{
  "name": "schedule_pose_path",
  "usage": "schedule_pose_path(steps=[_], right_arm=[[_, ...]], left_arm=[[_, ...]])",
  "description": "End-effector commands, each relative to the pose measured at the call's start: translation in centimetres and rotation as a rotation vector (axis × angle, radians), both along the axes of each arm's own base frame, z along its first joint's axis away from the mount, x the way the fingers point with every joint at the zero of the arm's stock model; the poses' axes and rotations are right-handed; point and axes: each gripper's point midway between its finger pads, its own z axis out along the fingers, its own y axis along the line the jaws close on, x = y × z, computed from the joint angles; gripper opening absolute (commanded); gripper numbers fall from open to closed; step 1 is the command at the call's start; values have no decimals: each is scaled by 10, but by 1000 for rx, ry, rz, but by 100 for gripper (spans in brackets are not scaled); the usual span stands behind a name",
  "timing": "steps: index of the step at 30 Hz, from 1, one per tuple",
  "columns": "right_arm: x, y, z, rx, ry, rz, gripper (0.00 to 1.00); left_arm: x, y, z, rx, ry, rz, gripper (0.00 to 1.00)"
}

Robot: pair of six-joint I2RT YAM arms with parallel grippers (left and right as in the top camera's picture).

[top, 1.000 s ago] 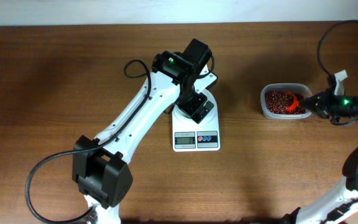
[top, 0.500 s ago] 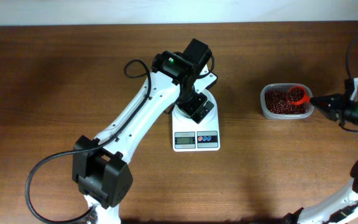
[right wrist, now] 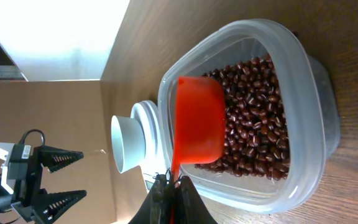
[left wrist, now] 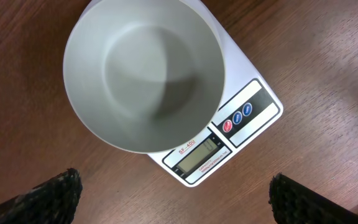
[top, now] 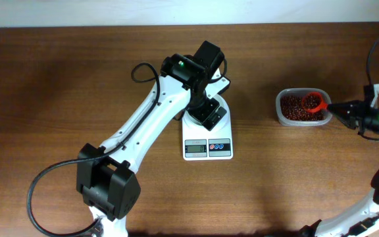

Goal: Scoop item into bowl and weigh 50g on scale

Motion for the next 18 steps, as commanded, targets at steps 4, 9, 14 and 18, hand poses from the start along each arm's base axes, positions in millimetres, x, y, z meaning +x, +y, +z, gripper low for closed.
schedule_pose_path(steps=[4, 9, 14, 18], right_arm=[[-2, -2, -3, -9, -2, 2, 4], [-2, -2, -3, -9, -2, 2, 4], [-2, -2, -3, -6, 1, 2, 4], [-2, -2, -3, -8, -2, 3, 4]], left_arm=[[-2, 3, 4, 0, -10, -10, 99], [-26, 19, 12, 59, 43, -118, 99], [-63, 37, 63, 23, 4, -207, 99], [-78, 44, 78, -6, -60, -303, 99]])
